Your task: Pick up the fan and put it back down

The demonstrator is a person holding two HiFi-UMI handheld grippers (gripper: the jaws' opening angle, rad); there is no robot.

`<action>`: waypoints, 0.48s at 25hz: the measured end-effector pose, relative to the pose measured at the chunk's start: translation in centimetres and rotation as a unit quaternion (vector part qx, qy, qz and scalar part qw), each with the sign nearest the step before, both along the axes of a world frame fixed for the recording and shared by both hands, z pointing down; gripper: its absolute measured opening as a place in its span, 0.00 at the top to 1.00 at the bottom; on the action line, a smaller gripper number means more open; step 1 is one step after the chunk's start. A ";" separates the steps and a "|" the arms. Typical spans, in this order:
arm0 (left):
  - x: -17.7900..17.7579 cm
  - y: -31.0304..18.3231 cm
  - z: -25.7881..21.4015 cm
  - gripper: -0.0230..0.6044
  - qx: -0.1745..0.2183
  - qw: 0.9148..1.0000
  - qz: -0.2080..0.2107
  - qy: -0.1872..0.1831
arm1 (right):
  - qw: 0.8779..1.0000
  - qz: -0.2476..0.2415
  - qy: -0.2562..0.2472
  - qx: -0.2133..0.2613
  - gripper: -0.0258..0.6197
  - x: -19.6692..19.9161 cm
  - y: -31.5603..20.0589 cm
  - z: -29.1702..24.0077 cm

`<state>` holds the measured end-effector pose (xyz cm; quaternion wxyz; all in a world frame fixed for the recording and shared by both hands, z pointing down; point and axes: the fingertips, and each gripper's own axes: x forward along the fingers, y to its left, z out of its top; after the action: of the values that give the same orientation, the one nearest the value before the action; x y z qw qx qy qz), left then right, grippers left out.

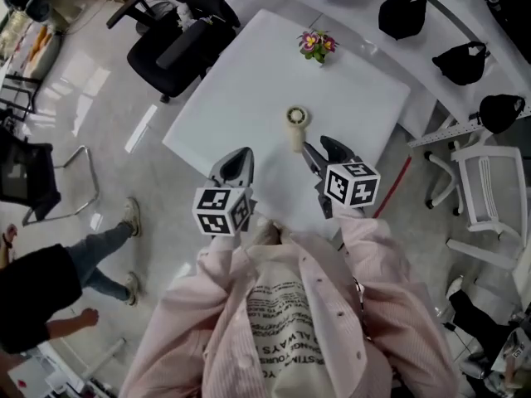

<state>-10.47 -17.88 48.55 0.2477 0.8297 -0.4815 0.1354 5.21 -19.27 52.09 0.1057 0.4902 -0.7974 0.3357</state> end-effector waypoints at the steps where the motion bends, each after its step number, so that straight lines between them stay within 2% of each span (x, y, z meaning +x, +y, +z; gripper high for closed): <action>1: 0.0 -0.4 0.4 0.96 -0.005 1.000 0.001 0.000 | 1.000 0.004 0.003 -0.009 0.63 0.0 -0.4 0.6; 12: 1.0 -3.6 7.0 0.96 -0.074 0.997 0.026 -0.001 | 0.995 0.044 0.020 -0.090 0.63 -1.2 -2.9 8.2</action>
<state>-9.47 -21.44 55.59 0.3045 0.8210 -0.4489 0.1783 4.04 -22.20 60.27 0.1504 0.5204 -0.7391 0.4004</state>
